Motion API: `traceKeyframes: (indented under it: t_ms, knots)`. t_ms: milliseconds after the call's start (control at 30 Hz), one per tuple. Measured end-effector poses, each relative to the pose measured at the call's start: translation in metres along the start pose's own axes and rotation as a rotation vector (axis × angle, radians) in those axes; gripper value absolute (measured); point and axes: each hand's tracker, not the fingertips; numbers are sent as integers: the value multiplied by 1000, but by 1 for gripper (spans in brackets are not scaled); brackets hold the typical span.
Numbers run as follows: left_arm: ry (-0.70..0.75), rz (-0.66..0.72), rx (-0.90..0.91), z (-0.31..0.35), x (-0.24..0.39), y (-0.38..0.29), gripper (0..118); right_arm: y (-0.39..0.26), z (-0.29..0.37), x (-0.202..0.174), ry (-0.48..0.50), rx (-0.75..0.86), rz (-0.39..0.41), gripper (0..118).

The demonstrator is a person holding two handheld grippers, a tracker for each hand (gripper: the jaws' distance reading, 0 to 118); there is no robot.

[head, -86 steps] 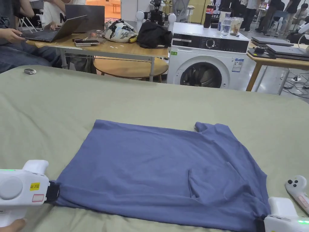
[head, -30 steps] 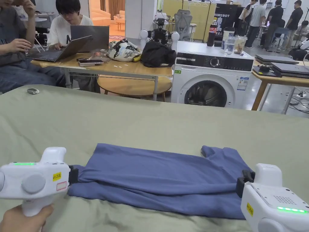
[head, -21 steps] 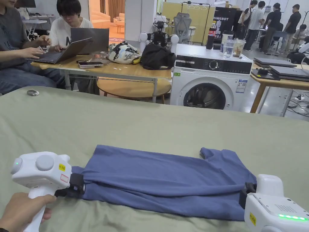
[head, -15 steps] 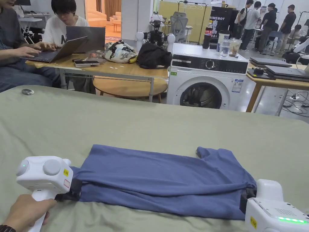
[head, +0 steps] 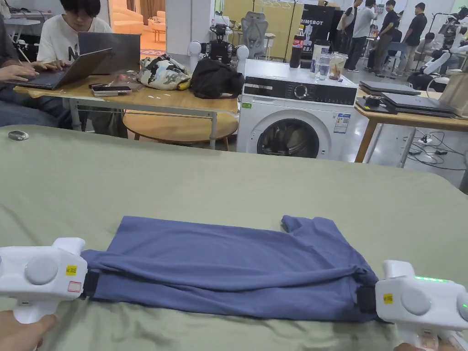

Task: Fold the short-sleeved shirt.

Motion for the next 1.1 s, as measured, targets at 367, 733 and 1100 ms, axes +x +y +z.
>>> traceKeyframes:
  t_ms: [367, 733, 1100]
  knots:
    - [-13, 20, 35, 15, 5, -10, 2, -9, -3, -12, 61, 5, 29, 0]
    - [-42, 5, 143, 91, 5, -17, 2, -19, 92, -7, 61, 109, 48, 0]
    - [-29, -24, -1, 92, -12, -108, 2, -121, 107, -9, 5, -15, 134, 0]
